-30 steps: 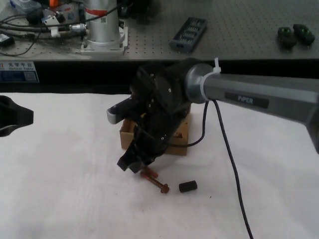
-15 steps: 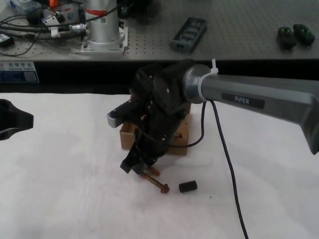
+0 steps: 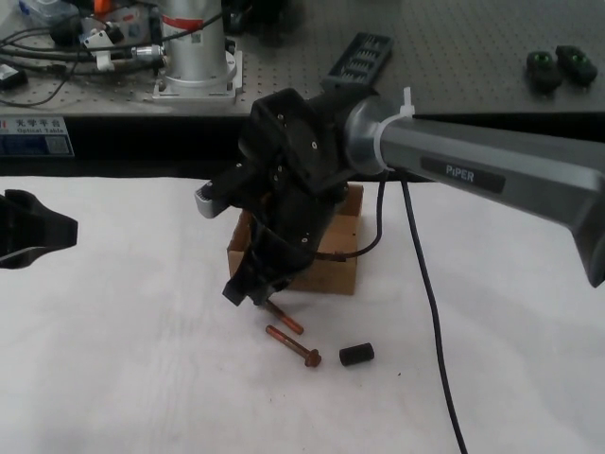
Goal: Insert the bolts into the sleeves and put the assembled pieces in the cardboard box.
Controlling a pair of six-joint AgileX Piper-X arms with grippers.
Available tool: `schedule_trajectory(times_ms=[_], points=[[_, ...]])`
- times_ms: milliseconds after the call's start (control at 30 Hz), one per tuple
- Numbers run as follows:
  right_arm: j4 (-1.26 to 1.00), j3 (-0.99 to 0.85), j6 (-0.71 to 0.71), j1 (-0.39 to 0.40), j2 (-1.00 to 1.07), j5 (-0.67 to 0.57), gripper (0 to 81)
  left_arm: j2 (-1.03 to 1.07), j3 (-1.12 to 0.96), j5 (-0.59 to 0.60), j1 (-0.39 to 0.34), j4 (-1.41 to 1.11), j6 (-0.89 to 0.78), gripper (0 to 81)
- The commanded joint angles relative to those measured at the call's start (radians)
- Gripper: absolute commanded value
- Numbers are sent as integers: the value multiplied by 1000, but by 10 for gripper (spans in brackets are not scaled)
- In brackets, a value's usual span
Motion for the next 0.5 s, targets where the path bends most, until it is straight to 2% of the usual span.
schedule_trajectory(times_ms=[0, 467], points=[[-2, -12, -8, -11, 7, 9, 160, -14, -4, -7, -4, 3, 0, 318], [10, -12, -8, -21, 29, 15, 160, -14, -4, -7, -4, 3, 0, 318]])
